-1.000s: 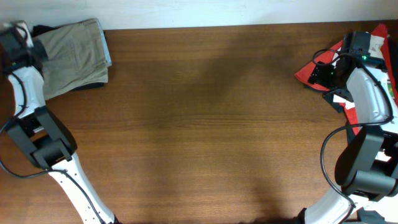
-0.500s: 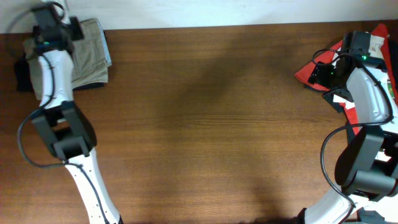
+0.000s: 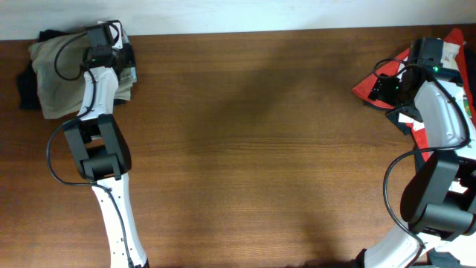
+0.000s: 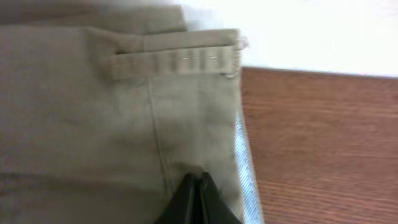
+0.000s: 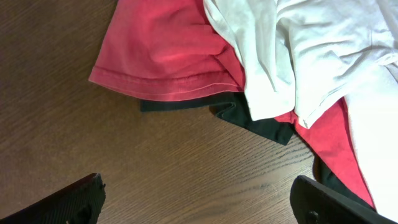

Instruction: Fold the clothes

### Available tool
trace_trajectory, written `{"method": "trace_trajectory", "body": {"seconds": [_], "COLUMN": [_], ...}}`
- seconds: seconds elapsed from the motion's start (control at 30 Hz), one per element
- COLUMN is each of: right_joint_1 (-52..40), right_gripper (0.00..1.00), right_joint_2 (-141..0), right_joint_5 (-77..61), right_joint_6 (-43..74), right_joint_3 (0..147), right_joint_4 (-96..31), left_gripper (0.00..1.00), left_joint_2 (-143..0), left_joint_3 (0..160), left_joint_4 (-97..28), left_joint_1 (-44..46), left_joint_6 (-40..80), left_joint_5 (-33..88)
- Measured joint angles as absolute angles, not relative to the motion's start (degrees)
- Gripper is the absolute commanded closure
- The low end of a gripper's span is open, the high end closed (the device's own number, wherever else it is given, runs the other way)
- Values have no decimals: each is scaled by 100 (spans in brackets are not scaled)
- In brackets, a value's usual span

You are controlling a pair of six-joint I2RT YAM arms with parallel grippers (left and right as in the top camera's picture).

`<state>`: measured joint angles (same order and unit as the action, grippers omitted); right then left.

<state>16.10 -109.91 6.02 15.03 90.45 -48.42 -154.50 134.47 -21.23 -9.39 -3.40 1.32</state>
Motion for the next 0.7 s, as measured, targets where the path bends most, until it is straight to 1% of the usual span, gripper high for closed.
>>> {"method": "trace_trajectory", "body": {"seconds": [0.17, 0.27, 0.43, 0.7], "right_joint_1": [1610, 1610, 1610, 1610], "right_gripper": [1, 1, 1, 1], "right_joint_2": [-10991, -10991, -10991, -10991], "right_joint_5": [602, 602, 602, 602], "right_joint_6": [1503, 1500, 1507, 1503], "right_joint_3": [9045, 9045, 9045, 9045], "right_joint_4": [-4840, -4840, -4840, -4842], "left_gripper": [95, 95, 95, 95], "left_joint_2": [-15074, -14755, -14623, -15133], "left_joint_3": [13447, 13485, 13559, 13559], "left_joint_4": [-1531, -1264, -1256, -1446], "left_joint_1": [-980, -1081, -1463, -2213], "left_joint_6": [-340, -340, -340, -340], "left_joint_5": [58, -364, -1072, -1369]}}
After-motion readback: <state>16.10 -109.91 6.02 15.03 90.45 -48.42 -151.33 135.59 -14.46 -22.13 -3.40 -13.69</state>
